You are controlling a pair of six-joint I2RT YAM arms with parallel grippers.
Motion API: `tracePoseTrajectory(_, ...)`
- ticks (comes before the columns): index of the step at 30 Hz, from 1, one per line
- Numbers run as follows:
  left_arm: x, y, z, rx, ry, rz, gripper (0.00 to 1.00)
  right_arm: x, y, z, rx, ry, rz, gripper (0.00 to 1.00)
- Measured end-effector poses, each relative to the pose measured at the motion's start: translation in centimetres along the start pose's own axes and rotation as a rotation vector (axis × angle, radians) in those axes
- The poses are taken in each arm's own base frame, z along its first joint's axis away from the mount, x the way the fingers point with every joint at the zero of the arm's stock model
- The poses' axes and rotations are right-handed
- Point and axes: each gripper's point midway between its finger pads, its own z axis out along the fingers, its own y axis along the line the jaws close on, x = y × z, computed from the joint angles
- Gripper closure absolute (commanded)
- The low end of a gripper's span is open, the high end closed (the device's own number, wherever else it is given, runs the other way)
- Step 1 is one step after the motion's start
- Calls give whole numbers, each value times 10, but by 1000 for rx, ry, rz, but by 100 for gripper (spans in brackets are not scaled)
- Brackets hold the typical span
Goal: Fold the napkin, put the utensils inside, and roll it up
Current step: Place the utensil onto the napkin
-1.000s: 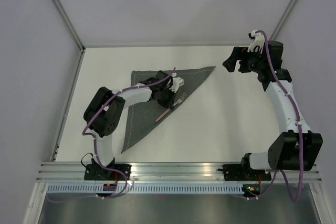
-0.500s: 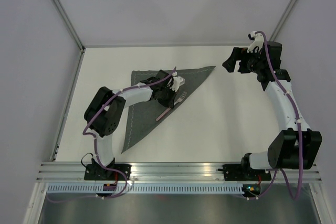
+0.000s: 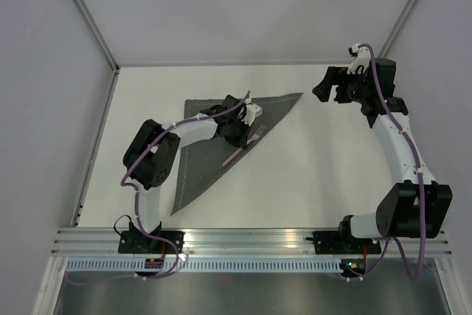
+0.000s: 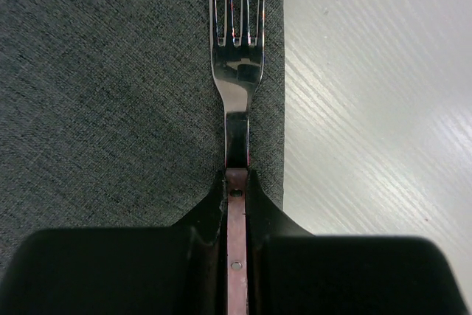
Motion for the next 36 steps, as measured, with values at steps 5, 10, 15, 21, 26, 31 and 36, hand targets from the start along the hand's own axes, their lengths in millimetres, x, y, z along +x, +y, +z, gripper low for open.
tracePoseTrajectory(5, 5, 0, 5, 3, 16, -3, 98, 1, 0, 0, 0, 2, 1, 2)
tracePoseTrajectory(10, 5, 0, 6, 0, 17, 0, 74, 1, 0, 0, 0, 1, 1, 2)
tracePoseTrajectory(15, 4, -2, 6, -6, 16, 0, 52, 1, 0, 0, 0, 2, 1, 2)
tracePoseTrajectory(21, 1, -5, 5, -11, 10, 9, 43, 1, 0, 0, 0, 2, 2, 2)
tracePoseTrajectory(26, -8, -3, -2, -31, -9, 12, 40, 1, -1, 3, 1, 2, 21, 2)
tracePoseTrajectory(31, -40, -8, -29, -36, -91, 30, 38, 14, -15, 34, 7, 60, 105, 7)
tracePoseTrajectory(36, -81, -22, -82, -36, -239, 29, 37, 47, -43, 94, 24, 145, 241, 13)
